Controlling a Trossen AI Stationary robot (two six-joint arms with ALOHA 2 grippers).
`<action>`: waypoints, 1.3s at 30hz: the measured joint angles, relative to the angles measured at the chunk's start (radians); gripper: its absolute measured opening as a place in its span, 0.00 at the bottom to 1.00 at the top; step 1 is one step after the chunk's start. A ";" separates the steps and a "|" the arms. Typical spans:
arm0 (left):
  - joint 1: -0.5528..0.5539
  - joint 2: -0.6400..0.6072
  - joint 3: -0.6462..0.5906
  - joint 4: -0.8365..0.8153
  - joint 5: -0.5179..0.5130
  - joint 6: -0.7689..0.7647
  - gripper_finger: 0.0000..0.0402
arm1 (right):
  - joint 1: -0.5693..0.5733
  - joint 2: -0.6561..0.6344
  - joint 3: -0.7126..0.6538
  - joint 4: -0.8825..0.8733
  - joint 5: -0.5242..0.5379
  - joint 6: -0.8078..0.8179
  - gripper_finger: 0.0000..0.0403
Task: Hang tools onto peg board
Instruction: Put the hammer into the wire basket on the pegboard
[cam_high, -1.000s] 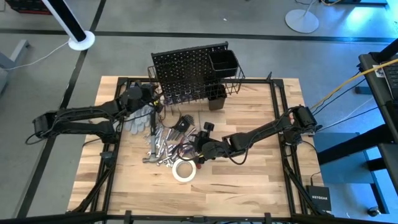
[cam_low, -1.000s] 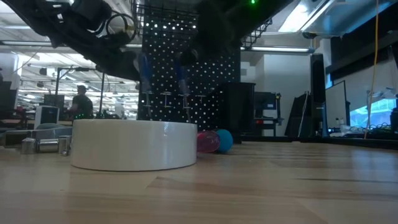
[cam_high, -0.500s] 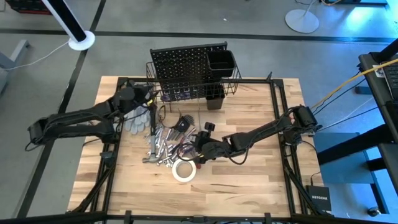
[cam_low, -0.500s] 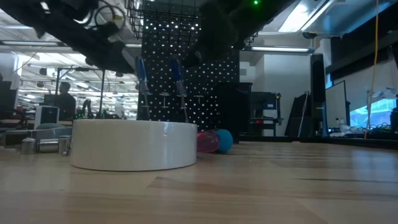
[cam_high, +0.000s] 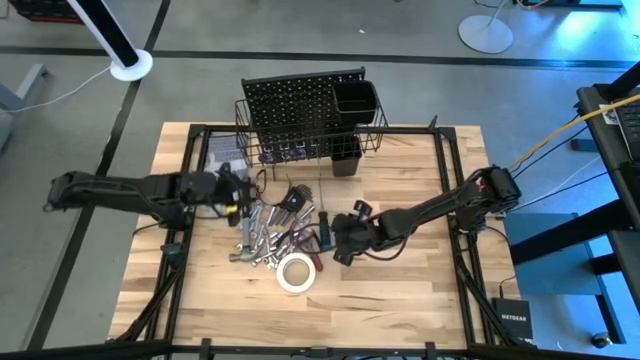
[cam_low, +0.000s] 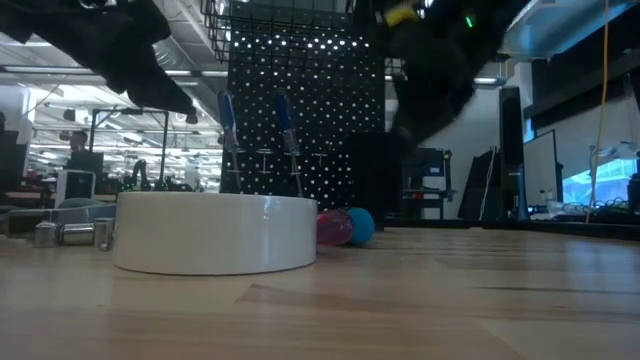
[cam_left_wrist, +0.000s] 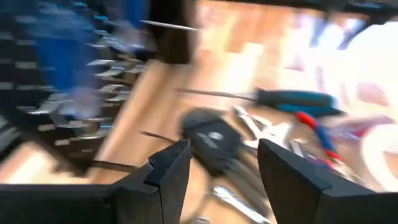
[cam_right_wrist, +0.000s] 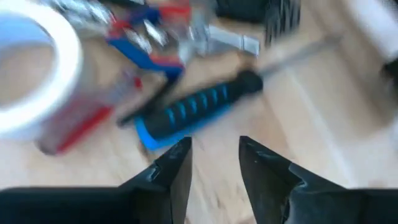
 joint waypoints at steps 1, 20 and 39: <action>-0.030 0.013 0.000 0.004 -0.003 -0.015 0.44 | 0.000 0.001 -0.026 0.020 -0.003 0.024 0.37; -0.277 0.511 0.055 0.238 -0.075 -0.119 0.44 | 0.000 0.002 -0.255 0.474 0.017 0.122 0.65; -0.280 0.712 0.374 -0.327 0.041 -0.240 0.44 | 0.068 0.002 -0.255 0.483 0.133 -0.009 0.65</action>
